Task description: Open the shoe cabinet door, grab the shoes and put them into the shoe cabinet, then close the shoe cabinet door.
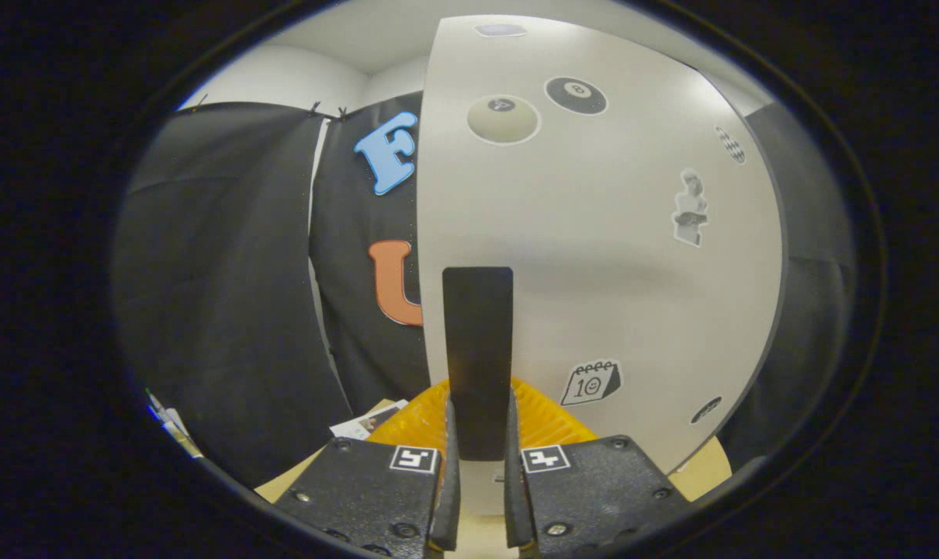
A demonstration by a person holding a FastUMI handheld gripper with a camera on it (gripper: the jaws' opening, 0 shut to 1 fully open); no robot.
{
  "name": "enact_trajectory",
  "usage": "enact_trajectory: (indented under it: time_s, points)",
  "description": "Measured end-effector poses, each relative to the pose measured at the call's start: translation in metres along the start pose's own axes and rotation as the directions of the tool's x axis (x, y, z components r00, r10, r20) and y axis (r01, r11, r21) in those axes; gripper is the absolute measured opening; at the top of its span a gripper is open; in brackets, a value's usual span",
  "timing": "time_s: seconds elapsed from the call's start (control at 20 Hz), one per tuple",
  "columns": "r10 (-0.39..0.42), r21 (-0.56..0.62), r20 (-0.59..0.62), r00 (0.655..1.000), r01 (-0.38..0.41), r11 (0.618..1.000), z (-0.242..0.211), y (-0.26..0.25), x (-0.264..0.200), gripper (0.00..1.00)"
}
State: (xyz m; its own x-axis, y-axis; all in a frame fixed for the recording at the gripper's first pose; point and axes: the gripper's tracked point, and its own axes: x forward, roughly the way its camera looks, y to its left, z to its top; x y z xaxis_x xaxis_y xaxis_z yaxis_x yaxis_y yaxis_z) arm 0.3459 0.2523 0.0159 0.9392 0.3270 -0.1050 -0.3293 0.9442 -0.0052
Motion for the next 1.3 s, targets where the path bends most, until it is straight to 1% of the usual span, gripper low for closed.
enact_trajectory:
  time_s: [0.2, 0.35, 0.6, 0.7, 0.9, 1.0, 1.15, 1.3]
  points:
    - [0.017, -0.006, -0.015, 1.000, -0.017, 1.000, -0.007, -0.008, -0.050, 0.25]
    - [-0.005, -0.027, -0.021, 1.000, 0.005, 1.000, -0.013, -0.022, -0.090, 0.25]
    - [-0.035, -0.001, -0.020, 0.999, 0.035, 0.999, -0.023, -0.054, -0.151, 0.25]
    - [-0.060, 0.004, -0.014, 0.998, 0.060, 0.998, -0.025, -0.071, -0.174, 0.25]
    - [-0.112, 0.018, -0.017, 0.994, 0.113, 0.993, -0.030, -0.106, -0.214, 0.21]
    - [-0.152, 0.027, -0.015, 0.988, 0.153, 0.988, -0.031, -0.127, -0.230, 0.19]
    - [-0.217, 0.027, -0.017, 0.976, 0.217, 0.976, -0.033, -0.155, -0.249, 0.12]
    - [-0.257, 0.046, -0.014, 0.966, 0.257, 0.965, -0.036, -0.184, -0.265, 0.07]
